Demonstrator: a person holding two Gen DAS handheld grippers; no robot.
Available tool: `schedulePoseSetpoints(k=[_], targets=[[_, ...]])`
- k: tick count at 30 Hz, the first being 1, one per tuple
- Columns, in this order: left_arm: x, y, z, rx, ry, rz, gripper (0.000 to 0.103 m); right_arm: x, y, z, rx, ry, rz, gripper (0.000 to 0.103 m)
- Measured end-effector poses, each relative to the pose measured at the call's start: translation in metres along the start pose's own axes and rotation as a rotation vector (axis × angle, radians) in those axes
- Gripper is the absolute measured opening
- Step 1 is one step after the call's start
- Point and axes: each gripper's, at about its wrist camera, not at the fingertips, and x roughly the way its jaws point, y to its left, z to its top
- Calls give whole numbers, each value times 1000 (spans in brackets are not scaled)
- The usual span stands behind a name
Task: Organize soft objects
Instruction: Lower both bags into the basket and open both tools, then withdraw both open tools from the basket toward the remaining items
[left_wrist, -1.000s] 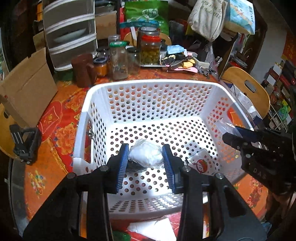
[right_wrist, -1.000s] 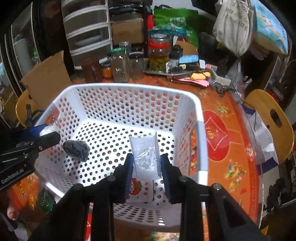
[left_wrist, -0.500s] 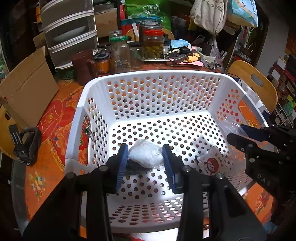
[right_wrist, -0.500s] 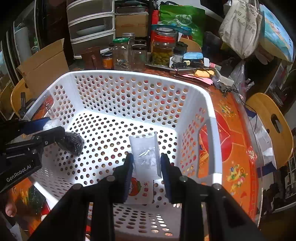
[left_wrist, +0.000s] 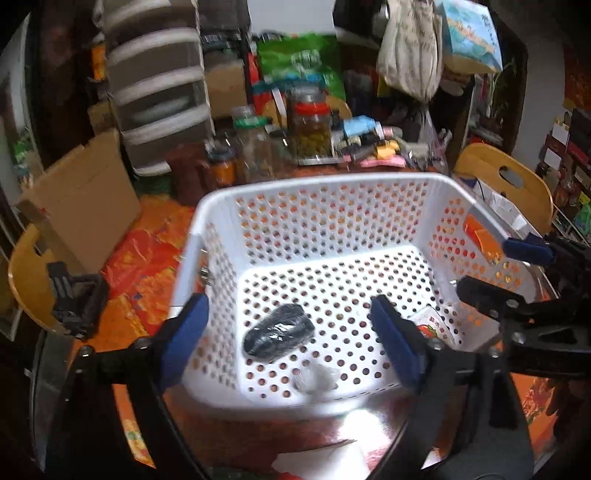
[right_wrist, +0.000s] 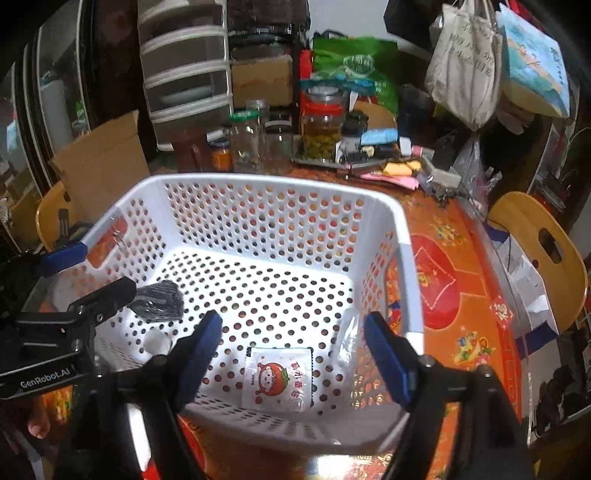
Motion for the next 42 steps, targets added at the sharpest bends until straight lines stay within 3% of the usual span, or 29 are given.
schedulePoseSetpoints(k=[3, 8, 23, 33, 42], targets=[[-31, 6, -9, -13, -78, 22, 103, -19, -3, -8, 15, -49, 21, 96], [-82, 14, -28, -13, -169, 61, 103, -55, 0, -29, 7, -127, 38, 103], [-202, 11, -84, 9, -294, 63, 103, -150, 22, -82, 0, -314, 55, 103], [-232, 18, -106, -29, -314, 37, 103, -179, 26, -107, 15, -357, 38, 103], [-227, 25, -121, -53, -294, 33, 103, -181, 30, -131, 34, -347, 29, 103]])
